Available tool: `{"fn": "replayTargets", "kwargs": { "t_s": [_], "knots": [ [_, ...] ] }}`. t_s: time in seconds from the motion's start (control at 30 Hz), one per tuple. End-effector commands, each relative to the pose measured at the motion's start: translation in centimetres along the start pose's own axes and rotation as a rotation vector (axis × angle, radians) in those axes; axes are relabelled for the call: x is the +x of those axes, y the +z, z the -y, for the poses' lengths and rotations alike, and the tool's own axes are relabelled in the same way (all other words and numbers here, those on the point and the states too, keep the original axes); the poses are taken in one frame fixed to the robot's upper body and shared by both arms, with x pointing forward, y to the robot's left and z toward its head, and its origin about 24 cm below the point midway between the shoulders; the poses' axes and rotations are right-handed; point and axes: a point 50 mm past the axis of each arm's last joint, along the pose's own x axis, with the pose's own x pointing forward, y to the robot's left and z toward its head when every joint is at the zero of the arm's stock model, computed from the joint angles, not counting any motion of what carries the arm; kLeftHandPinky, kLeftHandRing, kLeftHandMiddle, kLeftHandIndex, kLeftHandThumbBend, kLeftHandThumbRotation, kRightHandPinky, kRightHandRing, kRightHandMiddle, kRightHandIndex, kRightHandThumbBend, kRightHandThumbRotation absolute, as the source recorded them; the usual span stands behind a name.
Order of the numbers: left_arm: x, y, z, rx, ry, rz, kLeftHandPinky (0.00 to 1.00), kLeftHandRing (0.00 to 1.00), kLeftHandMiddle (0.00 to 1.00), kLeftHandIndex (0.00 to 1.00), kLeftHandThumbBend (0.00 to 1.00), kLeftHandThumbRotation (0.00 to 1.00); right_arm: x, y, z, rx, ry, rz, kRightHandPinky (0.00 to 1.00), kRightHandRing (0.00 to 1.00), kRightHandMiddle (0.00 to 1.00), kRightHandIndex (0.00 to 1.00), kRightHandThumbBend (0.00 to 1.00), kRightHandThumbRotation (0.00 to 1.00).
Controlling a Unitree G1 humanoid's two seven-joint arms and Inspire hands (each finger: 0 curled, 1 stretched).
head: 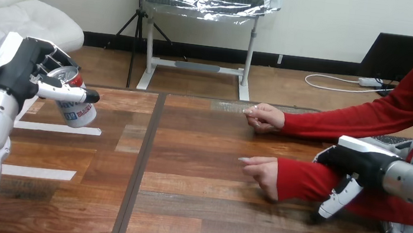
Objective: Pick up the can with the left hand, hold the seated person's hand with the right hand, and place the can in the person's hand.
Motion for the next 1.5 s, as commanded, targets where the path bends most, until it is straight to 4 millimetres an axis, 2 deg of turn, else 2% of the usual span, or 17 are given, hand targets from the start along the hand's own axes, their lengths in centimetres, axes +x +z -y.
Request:
{"fn": "replayTargets", "kwargs": {
  "t_s": [0.0,0.3,0.67,1.17,1.47],
  "knots": [
    [0.45,2.95,-2.14,-0.016,0.076,0.113,0.38,0.42,0.45,0.46,0.79,0.0,0.44,1.8,0.7,-0.033,-0.059,0.072,0.52,0.56,0.61,0.63,0.95,0.07],
    [0.45,2.97,-2.16,-0.024,0.074,0.12,0.39,0.42,0.45,0.46,0.79,0.0,0.53,1.85,0.35,-0.024,-0.084,0.09,0.45,0.49,0.53,0.57,0.93,0.04],
    [0.46,2.95,-2.2,-0.022,0.075,0.116,0.39,0.42,0.45,0.46,0.79,0.0,0.49,1.9,0.15,-0.039,-0.112,0.109,0.31,0.37,0.44,0.47,0.87,0.0],
    [0.45,3.09,-2.27,-0.024,0.077,0.129,0.39,0.42,0.45,0.46,0.79,0.0,0.46,1.93,0.09,-0.037,-0.143,0.124,0.27,0.32,0.38,0.39,0.79,0.01],
    [0.42,3.25,-2.27,-0.025,0.075,0.131,0.39,0.42,0.45,0.46,0.79,0.0,0.45,1.96,0.12,-0.045,-0.155,0.126,0.25,0.3,0.36,0.36,0.77,0.0]
  ]
}}
